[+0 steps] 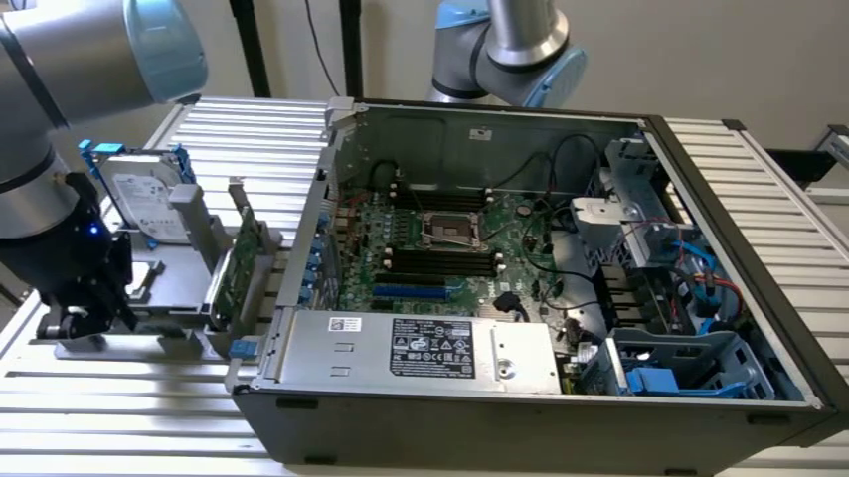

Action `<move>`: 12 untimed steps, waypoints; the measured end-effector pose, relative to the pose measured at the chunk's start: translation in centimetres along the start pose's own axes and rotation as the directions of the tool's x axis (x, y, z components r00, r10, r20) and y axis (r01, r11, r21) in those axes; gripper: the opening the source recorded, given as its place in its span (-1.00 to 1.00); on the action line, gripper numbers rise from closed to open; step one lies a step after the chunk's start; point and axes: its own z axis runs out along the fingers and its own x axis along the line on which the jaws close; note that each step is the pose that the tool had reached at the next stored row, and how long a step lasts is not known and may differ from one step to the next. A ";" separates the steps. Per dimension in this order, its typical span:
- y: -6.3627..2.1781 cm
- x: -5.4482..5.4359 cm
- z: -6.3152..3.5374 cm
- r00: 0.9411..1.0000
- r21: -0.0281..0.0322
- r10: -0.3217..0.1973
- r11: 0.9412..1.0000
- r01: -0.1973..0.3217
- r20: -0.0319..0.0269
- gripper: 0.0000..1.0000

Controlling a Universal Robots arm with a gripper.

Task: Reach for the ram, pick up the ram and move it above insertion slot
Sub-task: 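Pick up the ram and move it above insertion slot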

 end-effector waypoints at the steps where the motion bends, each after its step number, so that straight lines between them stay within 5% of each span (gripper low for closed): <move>1: 0.01 0.0 -0.26 1.000 0.000 0.000 1.000 0.000 0.000 -0.73; 12: -0.01 0.0 -4.73 1.000 -0.005 0.000 1.000 0.000 0.001 -0.73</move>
